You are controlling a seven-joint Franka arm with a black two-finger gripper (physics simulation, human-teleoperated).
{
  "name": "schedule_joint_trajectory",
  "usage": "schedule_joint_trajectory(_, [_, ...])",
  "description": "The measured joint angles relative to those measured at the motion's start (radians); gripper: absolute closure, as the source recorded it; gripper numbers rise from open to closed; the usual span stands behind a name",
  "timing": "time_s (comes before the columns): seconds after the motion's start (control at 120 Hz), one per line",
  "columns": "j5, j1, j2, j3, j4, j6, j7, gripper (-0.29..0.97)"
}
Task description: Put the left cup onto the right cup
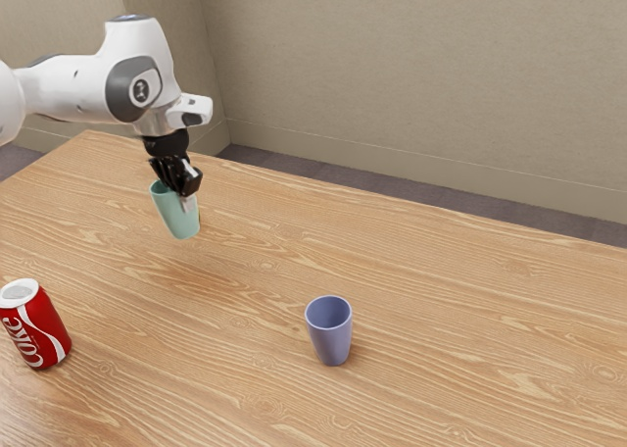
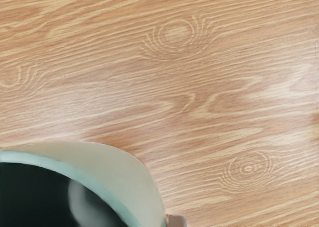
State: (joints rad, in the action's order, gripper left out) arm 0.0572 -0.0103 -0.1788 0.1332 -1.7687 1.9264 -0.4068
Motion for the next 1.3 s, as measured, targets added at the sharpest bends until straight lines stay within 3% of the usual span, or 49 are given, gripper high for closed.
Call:
schedule_joint_trajectory(0.192, [-0.049,0.052,0.042,-0.098,-0.02,-0.017,0.016,0.78])
schedule_joint_trajectory(0.367, [-0.07,0.175,0.11,-0.105,-0.059,-0.015,0.053,0.78])
schedule_joint_trajectory(0.658, [-0.076,0.241,0.22,-0.109,-0.214,0.067,0.141,0.78])
schedule_joint_trajectory(1.042, [-0.064,0.324,0.186,-0.192,-0.206,0.095,0.243,0.78])
schedule_joint_trajectory(1.3, [-0.063,0.398,0.156,-0.202,-0.188,0.114,0.286,0.78])
